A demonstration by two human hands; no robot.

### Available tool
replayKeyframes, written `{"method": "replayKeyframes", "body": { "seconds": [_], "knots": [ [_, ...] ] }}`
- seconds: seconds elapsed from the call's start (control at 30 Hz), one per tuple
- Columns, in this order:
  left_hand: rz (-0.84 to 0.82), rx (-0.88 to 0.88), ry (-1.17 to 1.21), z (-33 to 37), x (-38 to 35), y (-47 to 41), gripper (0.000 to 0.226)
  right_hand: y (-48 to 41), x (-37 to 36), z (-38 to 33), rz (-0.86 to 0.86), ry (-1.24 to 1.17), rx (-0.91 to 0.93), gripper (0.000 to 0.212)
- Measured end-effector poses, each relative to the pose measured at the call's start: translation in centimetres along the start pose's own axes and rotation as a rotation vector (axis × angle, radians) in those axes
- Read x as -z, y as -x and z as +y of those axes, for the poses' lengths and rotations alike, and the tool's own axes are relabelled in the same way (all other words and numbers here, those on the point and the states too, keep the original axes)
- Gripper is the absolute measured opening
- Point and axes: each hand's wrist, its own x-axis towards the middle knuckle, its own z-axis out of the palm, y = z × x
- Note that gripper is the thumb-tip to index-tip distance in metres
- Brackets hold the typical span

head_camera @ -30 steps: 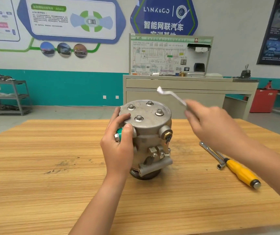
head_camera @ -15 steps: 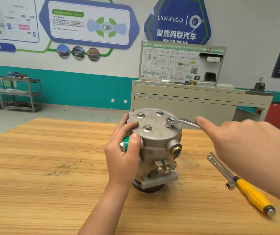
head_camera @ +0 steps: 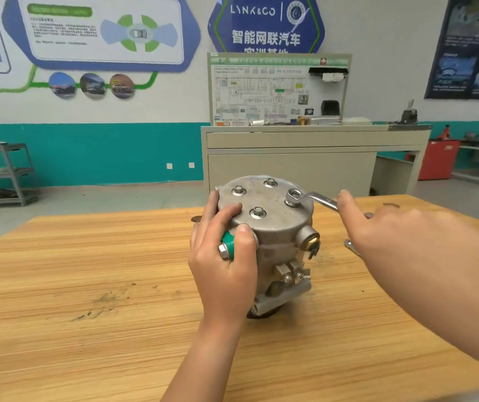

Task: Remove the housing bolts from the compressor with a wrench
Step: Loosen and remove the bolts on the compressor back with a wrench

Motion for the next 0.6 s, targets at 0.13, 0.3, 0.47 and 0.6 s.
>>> {"method": "replayKeyframes", "body": {
  "seconds": [0.13, 0.3, 0.47, 0.6],
  "knots": [
    [0.004, -0.002, -0.024, 0.5, -0.4, 0.4, 0.023, 0.1, 0.8, -0.6, -0.049, 0.099, 0.069, 0.043],
    [0.026, 0.007, -0.033, 0.8, -0.5, 0.7, 0.023, 0.0, 2.2, -1.9, -0.084, 0.063, 0.056, 0.025],
    [0.053, -0.016, -0.042, 0.6, -0.6, 0.7, 0.022, 0.7, 2.0, -2.7, -0.191, 0.191, 0.090, 0.034],
    [0.052, -0.041, -0.056, 0.4, -0.7, 0.7, 0.021, 0.8, 3.1, -1.9, -0.169, 0.443, 0.120, 0.066]
  ]
}}
